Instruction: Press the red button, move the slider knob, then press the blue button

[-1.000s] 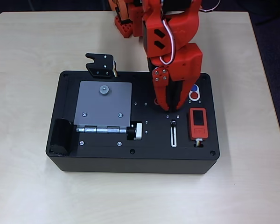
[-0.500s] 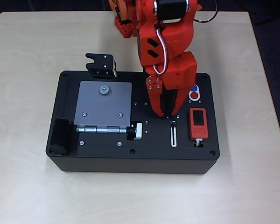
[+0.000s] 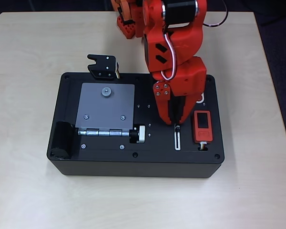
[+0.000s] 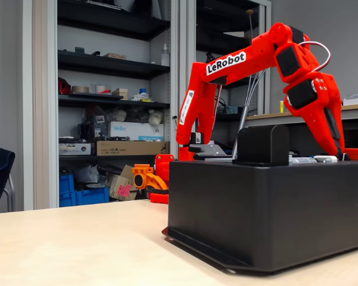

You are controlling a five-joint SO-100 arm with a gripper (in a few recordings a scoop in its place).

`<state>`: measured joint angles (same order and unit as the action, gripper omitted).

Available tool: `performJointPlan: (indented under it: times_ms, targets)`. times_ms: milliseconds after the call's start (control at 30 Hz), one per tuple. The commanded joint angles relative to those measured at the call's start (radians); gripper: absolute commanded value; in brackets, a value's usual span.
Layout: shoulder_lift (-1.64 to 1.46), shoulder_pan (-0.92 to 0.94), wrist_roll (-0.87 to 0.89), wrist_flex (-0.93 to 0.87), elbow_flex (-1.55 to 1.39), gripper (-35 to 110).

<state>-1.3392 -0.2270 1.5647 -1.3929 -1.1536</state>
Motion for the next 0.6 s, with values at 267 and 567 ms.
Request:
performJointPlan:
  times_ms: [267,567]
  targets:
    - [0.020,-0.014,0.008,-0.011,0.084,0]
    - [0.115,0.006,-0.005,-0.044,0.212,0]
